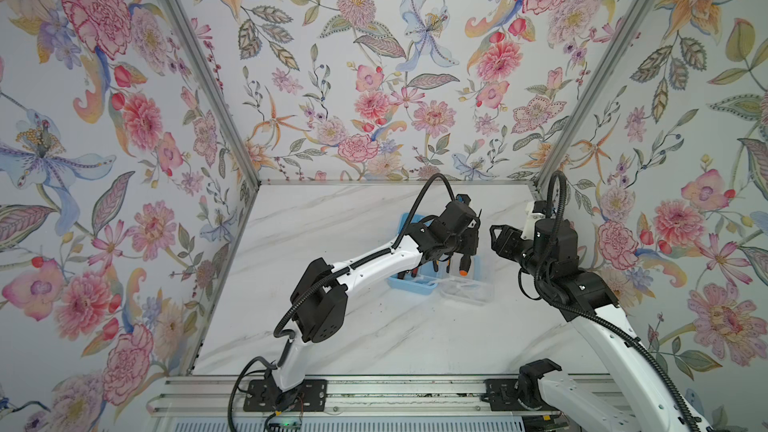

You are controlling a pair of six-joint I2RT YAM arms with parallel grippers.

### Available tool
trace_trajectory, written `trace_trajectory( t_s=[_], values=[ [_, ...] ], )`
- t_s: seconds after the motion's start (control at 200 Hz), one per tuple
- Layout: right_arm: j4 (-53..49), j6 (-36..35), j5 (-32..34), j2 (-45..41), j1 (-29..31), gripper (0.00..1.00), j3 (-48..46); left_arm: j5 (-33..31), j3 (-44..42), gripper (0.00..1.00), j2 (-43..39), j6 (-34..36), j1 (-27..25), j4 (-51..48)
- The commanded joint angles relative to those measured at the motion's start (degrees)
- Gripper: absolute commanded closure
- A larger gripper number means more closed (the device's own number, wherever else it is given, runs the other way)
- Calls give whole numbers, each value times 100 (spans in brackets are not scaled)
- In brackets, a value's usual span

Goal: Pack the tool kit
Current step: 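Carry the red screwdriver into the clear lid beside the Phillips and release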

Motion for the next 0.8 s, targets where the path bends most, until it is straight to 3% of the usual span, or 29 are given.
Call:
trace_trajectory(
  t_s=[0.0,0.355,0.726,0.796],
  values=[
    [-208,101,-51,-195,-57,42,-175,227,28,100,3,-329,-77,459],
    [-303,139,-232,-393,-56,42,-407,684,-952,100,133,-1045,-183,1456],
    [-358,166,-304,-549,-62,42,-520,777,-1056,100,290,-1220,-264,1500],
    [-369,172,-301,-568,-56,42,-539,808,-1071,90,296,-1247,-264,1528]
  ],
)
